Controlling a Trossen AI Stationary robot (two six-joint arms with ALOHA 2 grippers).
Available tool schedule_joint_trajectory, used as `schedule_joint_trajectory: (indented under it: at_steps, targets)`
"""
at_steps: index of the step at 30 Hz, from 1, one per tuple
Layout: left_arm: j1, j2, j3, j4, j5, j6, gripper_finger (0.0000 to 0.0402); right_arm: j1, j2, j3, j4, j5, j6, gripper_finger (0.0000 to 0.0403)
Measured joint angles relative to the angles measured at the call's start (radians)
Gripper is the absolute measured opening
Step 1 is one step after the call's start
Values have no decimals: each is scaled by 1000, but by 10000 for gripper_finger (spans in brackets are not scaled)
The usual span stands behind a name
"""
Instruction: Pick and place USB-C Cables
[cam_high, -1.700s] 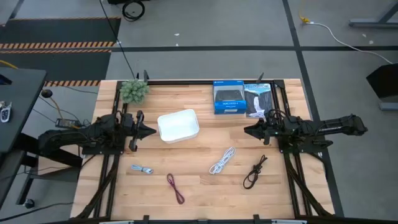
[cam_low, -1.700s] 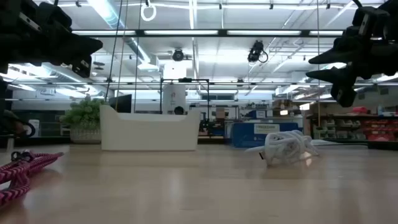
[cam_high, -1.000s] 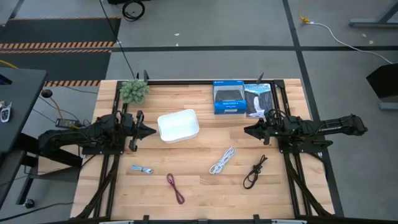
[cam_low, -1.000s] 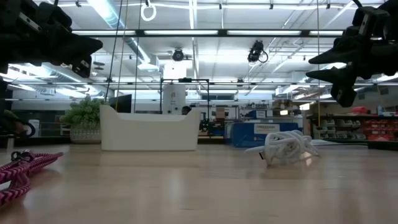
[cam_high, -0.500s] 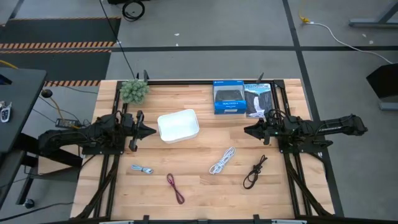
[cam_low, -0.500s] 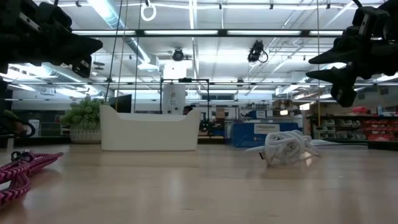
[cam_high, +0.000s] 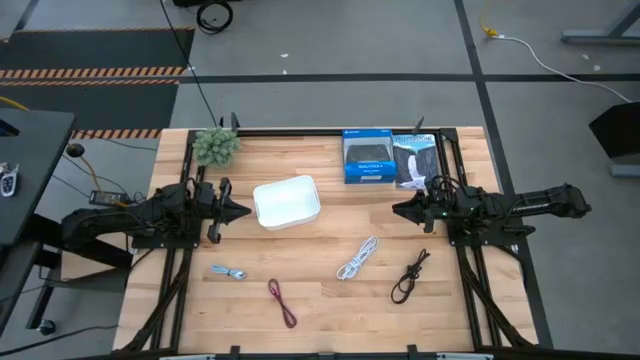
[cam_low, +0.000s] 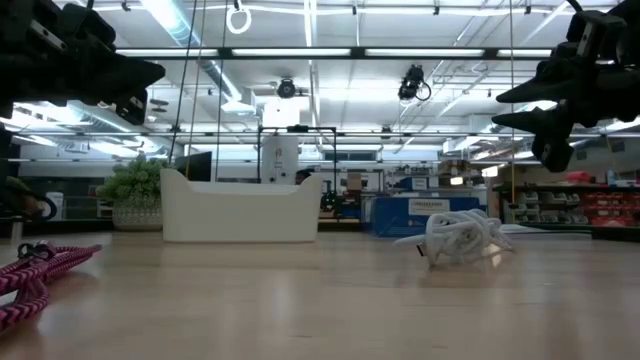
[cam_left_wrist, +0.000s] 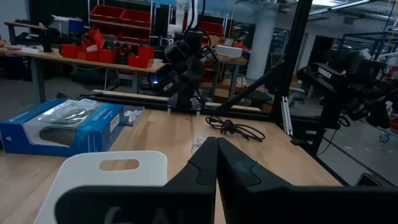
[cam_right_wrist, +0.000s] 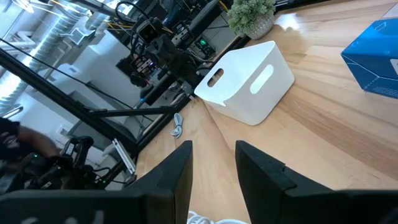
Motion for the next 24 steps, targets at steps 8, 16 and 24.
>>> schedule_joint_trajectory:
  at_steps: [8, 16, 24]
  targets:
    - [0, 0, 0, 0, 0, 0, 9, 0, 0, 0, 0, 0, 0, 128]
    - [-1, 0, 0, 48, 0, -117, 9, 0, 0, 0, 0, 0, 0, 128]
    - [-1, 0, 0, 106, -36, -561, 9, 0, 0, 0, 0, 0, 0, 128]
